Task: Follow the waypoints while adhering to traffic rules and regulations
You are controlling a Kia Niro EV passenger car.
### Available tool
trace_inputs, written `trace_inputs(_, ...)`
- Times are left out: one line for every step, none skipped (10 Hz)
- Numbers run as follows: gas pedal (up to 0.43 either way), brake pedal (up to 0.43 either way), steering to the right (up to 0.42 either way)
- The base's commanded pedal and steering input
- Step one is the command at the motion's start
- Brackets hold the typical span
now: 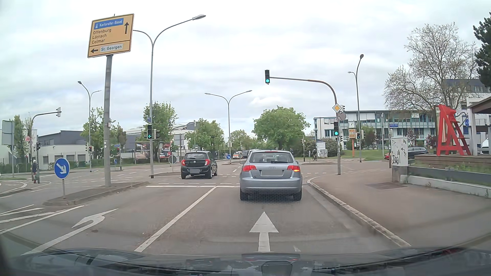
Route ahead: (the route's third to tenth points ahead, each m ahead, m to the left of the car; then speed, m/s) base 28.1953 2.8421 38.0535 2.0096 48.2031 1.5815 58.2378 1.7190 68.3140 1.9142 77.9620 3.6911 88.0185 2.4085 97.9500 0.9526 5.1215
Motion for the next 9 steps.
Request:
trace_inputs(0.079, 0.0, 0.005)
trace_inputs(0.079, 0.0, 0.004)
trace_inputs(0.079, 0.0, 0.004)
trace_inputs(0.087, 0.0, 0.004)
trace_inputs(0.087, 0.0, 0.004)
trace_inputs(0.087, 0.0, 0.004)
trace_inputs(0.098, 0.0, 0.004)
trace_inputs(0.098, 0.0, 0.004)
trace_inputs(0.118, 0.0, 0.004)
